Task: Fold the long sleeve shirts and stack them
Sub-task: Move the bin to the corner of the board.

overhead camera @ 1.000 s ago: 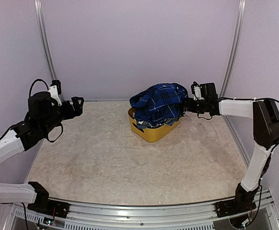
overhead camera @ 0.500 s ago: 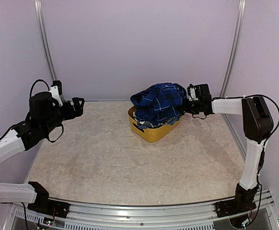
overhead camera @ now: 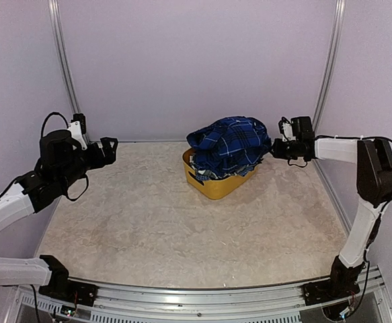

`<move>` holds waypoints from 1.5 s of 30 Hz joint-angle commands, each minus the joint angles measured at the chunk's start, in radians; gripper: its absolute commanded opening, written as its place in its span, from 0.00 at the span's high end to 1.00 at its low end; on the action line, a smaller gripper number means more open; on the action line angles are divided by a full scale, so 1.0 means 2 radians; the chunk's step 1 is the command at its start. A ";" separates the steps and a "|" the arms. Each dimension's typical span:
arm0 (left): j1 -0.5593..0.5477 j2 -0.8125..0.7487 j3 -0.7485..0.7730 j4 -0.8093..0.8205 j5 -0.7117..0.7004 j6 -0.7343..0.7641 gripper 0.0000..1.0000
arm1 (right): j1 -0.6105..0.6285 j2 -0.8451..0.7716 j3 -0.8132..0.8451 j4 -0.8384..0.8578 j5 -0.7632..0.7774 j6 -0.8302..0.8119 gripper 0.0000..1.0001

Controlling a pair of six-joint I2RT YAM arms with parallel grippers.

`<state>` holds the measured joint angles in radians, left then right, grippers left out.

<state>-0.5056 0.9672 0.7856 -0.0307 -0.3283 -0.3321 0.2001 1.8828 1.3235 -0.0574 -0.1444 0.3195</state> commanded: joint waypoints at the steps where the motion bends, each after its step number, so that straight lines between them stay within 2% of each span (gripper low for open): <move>1: -0.004 -0.010 -0.006 0.012 0.000 0.003 0.01 | -0.044 -0.032 -0.024 -0.081 0.000 -0.060 0.80; 5: -0.004 -0.008 -0.006 0.012 0.000 0.003 0.01 | -0.052 -0.033 -0.021 -0.099 -0.023 -0.073 0.82; 7: -0.005 -0.006 -0.005 0.012 0.001 0.002 0.01 | -0.052 -0.036 -0.021 -0.097 -0.036 -0.071 0.79; 9: -0.005 -0.006 -0.005 0.012 0.001 0.002 0.01 | -0.052 -0.049 -0.035 -0.069 -0.083 -0.065 0.72; 12: -0.006 -0.006 -0.005 0.012 0.000 0.002 0.01 | -0.046 -0.068 -0.065 -0.016 -0.150 -0.050 0.54; 15: -0.006 -0.004 -0.005 0.012 0.001 0.001 0.01 | -0.040 -0.052 -0.051 -0.012 -0.139 -0.042 0.43; 19: -0.007 0.000 -0.003 0.012 0.002 0.001 0.01 | -0.040 -0.021 -0.014 0.000 -0.127 -0.028 0.39; 28: -0.007 -0.003 -0.005 0.012 -0.006 0.004 0.01 | -0.032 0.069 0.107 -0.038 -0.146 -0.050 0.37; 35: -0.007 0.000 -0.004 0.012 -0.009 0.006 0.01 | -0.006 0.138 0.209 -0.124 -0.150 -0.100 0.34; 40: -0.007 0.000 -0.004 0.012 -0.009 0.006 0.01 | 0.004 0.179 0.252 -0.168 -0.139 -0.114 0.33; 42: -0.007 0.000 -0.003 0.012 -0.009 0.007 0.01 | 0.004 0.193 0.262 -0.182 -0.115 -0.110 0.37; 45: -0.008 0.000 -0.003 0.012 -0.009 0.006 0.01 | 0.003 0.195 0.255 -0.183 -0.081 -0.101 0.55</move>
<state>-0.5125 0.9634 0.7856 -0.0303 -0.3386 -0.3313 0.1909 2.2295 1.8339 -0.3450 -0.4057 0.1173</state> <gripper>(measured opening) 0.989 0.531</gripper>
